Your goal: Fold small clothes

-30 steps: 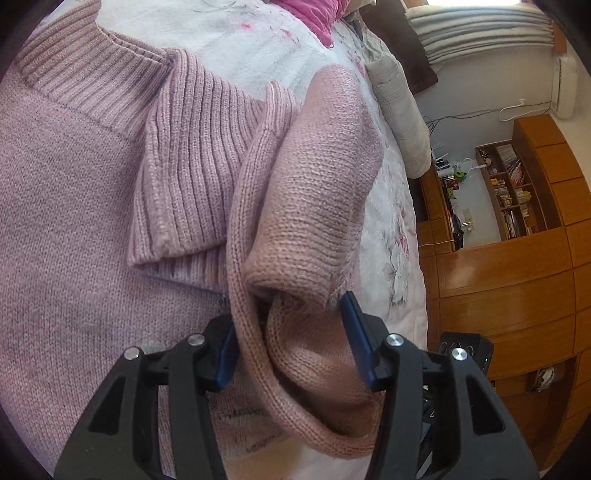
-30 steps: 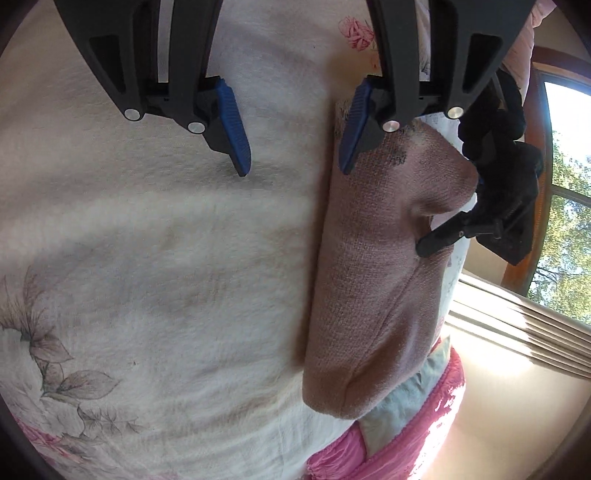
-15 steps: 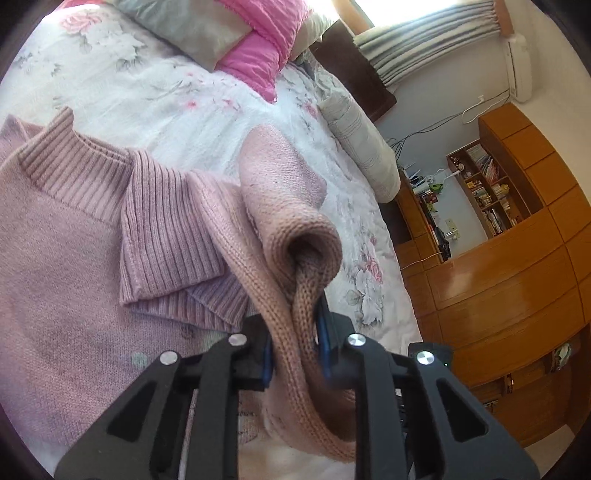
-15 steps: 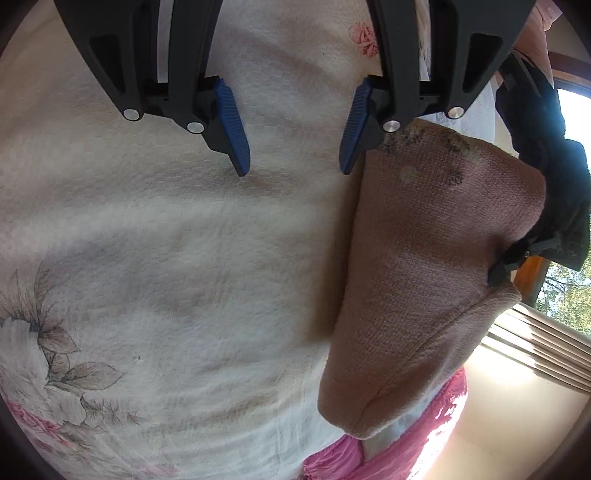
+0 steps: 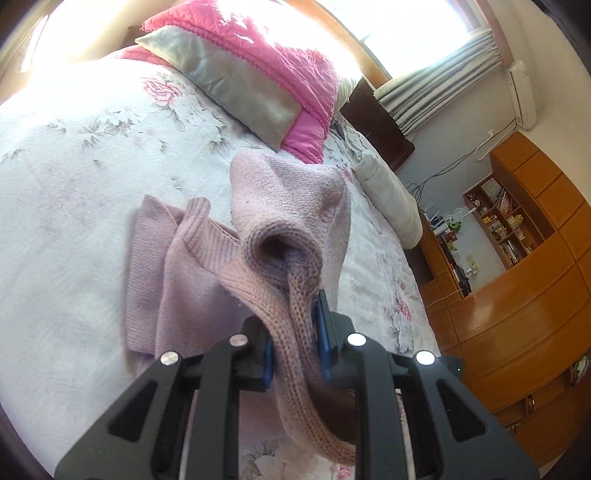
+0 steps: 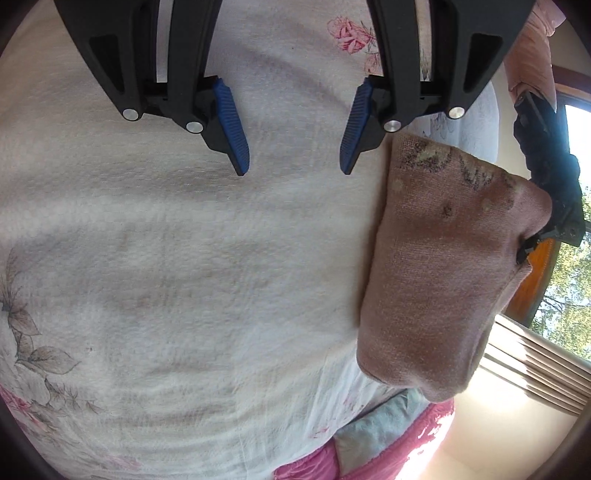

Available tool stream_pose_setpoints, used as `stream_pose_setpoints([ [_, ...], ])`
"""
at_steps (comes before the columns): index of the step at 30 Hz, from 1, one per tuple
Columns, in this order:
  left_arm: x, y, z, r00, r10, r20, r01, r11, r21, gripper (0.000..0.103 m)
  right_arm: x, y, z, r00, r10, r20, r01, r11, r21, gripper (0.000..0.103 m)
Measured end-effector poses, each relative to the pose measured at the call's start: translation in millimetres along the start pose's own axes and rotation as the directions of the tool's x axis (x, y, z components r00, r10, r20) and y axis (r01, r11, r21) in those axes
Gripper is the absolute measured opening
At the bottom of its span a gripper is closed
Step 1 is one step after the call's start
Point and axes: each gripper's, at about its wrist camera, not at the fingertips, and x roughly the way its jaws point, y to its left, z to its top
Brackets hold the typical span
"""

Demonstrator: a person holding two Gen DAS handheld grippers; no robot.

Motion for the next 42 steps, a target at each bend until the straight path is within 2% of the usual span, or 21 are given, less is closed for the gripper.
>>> stream_pose_setpoints([
  [3,-4,28,-3,1.000,0.010,0.003,-0.010,0.999,-0.050,0.017,3,9,1,1.000,-0.002,-0.011,0.001,1.000,-0.023,0.052],
  [5,2,45,-9,1.000,0.015,-0.023,-0.017,0.996,-0.088,0.017,6,17,2,1.000,-0.002,-0.018,0.002,0.999,-0.034,0.052],
  [9,21,76,-26,0.995,0.072,-0.072,-0.079,0.992,-0.099,0.017,15,40,1,0.999,0.008,-0.037,-0.011,0.998,-0.069,0.052],
  [13,24,102,-35,0.998,0.027,-0.053,-0.034,0.988,-0.149,0.018,21,56,-3,0.998,0.023,-0.055,-0.028,0.995,-0.098,0.052],
  [16,17,100,-34,0.998,0.018,-0.063,-0.028,0.988,-0.152,0.020,27,65,-5,0.997,0.029,-0.067,-0.037,0.993,-0.115,0.052],
  [18,5,91,-33,0.997,0.043,-0.070,-0.052,0.989,-0.137,0.025,32,71,-2,0.996,0.054,-0.073,-0.062,0.991,-0.116,0.053],
  [23,-43,59,-42,0.997,0.064,-0.045,-0.067,0.996,-0.064,0.045,37,76,-1,0.994,0.081,-0.078,-0.090,0.990,-0.112,0.059],
  [25,-54,46,-50,0.998,0.057,-0.038,-0.059,0.997,-0.044,0.049,40,78,0,0.993,0.085,-0.080,-0.093,0.990,-0.106,0.059],
  [28,-50,35,-60,0.995,0.076,-0.067,-0.077,0.997,-0.018,0.054,43,82,-1,0.992,0.095,-0.082,-0.103,0.991,-0.087,0.059],
  [31,-30,34,-65,0.979,0.169,-0.114,-0.169,0.986,0.007,0.055,45,86,-3,0.992,0.089,-0.085,-0.097,0.991,-0.092,0.059],
  [33,-20,37,-68,0.973,0.183,-0.140,-0.183,0.983,0.013,0.045,44,90,-5,0.993,0.084,-0.088,-0.093,0.991,-0.100,0.059],
  [34,-18,37,-69,0.969,0.201,-0.143,-0.199,0.980,0.022,0.023,44,90,-4,0.993,0.082,-0.089,-0.091,0.991,-0.101,0.060],
  [35,-19,40,-70,0.968,0.205,-0.144,-0.206,0.979,0.015,0.014,44,90,-4,0.993,0.081,-0.089,-0.090,0.991,-0.101,0.060],
  [37,-29,56,-73,0.977,0.186,-0.108,-0.193,0.979,-0.064,0.011,45,91,-2,0.992,0.085,-0.088,-0.093,0.991,-0.098,0.060],
  [39,-36,75,-79,0.977,0.188,-0.102,-0.200,0.973,-0.119,0.011,46,91,-1,0.991,0.100,-0.090,-0.108,0.990,-0.092,0.060],
  [42,-35,90,-93,0.976,0.184,-0.118,-0.199,0.970,-0.136,0.010,52,92,-1,0.987,0.128,-0.102,-0.136,0.987,-0.083,0.061],
])
